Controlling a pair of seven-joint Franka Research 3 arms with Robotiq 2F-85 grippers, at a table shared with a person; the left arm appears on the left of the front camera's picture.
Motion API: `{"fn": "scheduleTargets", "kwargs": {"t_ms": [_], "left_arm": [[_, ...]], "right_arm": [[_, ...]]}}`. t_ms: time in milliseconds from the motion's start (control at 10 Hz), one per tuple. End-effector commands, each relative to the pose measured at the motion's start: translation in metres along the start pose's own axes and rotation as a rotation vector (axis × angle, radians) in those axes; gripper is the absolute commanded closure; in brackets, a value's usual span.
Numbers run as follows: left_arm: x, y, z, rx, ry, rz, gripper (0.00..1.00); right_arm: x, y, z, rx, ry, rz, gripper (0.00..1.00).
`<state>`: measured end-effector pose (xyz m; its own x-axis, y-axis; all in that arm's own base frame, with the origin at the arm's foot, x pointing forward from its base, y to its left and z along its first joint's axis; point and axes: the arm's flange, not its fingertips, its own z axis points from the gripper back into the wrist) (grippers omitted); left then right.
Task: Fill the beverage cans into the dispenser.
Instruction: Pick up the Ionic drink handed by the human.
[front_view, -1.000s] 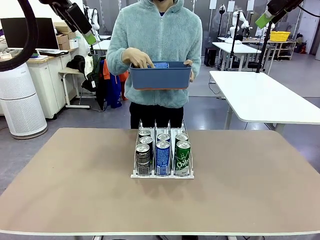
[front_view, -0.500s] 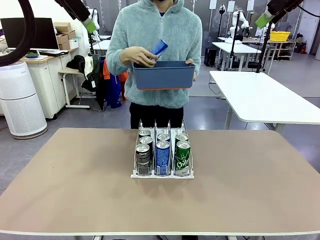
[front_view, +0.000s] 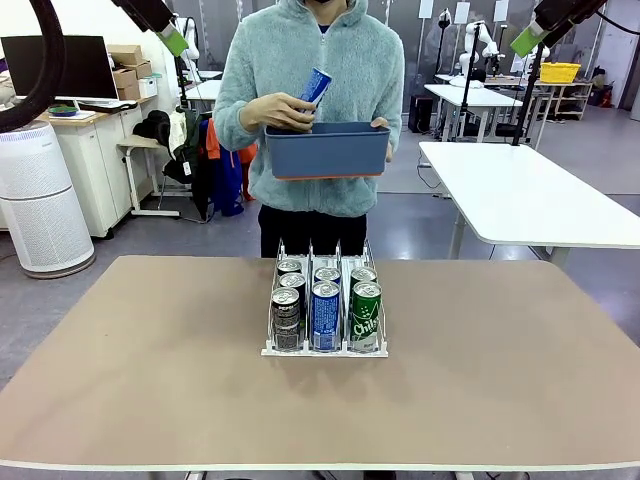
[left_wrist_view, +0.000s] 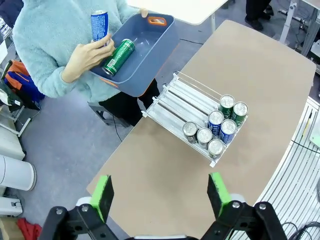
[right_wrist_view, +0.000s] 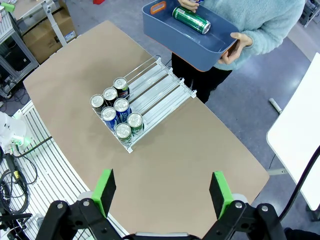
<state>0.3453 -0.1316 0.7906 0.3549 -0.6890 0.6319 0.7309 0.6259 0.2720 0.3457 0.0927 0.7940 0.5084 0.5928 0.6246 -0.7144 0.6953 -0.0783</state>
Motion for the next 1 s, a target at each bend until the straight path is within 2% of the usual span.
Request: {"fn": "scheduleTargets", "kwargs": {"t_ms": [0, 900], "left_arm": [[0.0004, -0.0013, 0.0015, 0.003, -0.001, -0.005, 0.0], [0.0004, -0.0013, 0.0015, 0.003, -0.001, -0.005, 0.0]], "right_arm": [[0.0001, 0.0004, 0.0001, 0.001, -0.001, -0.008, 0.0], [0.0001, 0.0004, 0.0001, 0.001, -0.001, -0.008, 0.0]]}}
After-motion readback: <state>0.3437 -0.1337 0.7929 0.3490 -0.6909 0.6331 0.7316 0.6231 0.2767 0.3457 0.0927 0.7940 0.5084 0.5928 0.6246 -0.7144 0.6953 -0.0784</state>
